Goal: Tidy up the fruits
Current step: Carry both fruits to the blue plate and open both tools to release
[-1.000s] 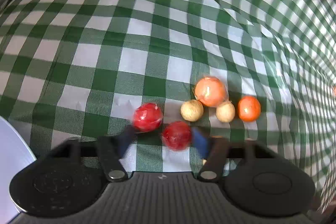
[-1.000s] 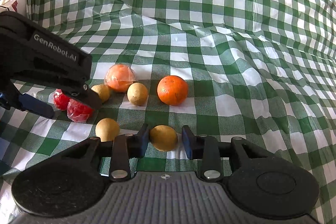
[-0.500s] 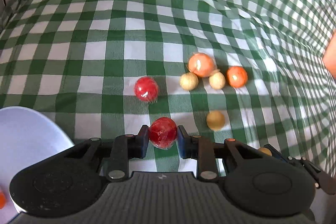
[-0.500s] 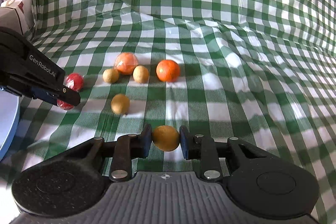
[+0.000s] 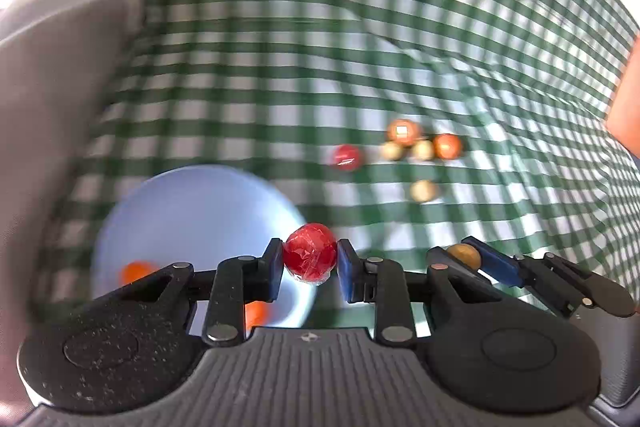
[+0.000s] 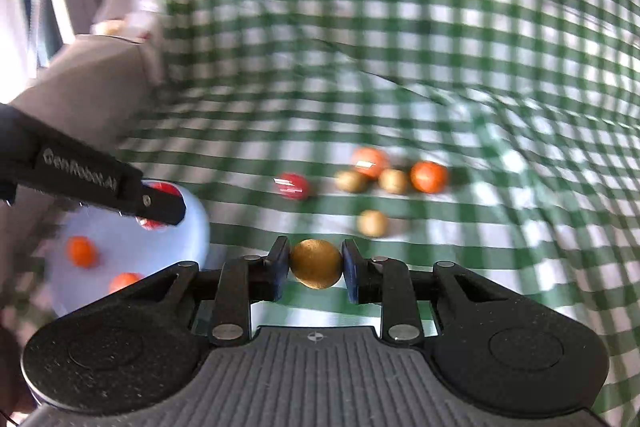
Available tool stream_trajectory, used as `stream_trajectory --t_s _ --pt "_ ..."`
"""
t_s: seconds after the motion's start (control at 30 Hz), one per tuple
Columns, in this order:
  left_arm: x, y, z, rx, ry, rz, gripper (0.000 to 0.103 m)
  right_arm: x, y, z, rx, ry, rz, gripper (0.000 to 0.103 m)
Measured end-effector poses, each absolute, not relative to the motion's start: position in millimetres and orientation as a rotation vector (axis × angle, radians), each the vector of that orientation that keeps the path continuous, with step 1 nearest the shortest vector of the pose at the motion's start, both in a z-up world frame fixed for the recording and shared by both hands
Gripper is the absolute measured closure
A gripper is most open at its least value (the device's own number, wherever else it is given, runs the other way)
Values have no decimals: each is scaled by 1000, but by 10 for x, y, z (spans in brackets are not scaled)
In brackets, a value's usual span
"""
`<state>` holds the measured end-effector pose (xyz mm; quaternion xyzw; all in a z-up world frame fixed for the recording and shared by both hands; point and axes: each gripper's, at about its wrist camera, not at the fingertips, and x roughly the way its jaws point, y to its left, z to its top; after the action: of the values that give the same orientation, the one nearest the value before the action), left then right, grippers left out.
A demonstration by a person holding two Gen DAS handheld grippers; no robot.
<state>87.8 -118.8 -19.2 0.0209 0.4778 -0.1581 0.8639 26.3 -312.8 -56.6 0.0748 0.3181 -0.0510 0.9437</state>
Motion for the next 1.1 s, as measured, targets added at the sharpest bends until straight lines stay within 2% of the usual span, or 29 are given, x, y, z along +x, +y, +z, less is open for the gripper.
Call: stream_trajectory --t_s 0.2,0.43,1.1 --pt "675 -526 -56 7 969 -241 72 208 -2562 -368 125 651 -1 74" --pt "743 -166 -98 -40 973 -204 72 237 -2107 -284 44 684 45 74" --pt "1314 -242 -525 47 1055 -187 72 894 -1788 -658 -48 774 79 74"
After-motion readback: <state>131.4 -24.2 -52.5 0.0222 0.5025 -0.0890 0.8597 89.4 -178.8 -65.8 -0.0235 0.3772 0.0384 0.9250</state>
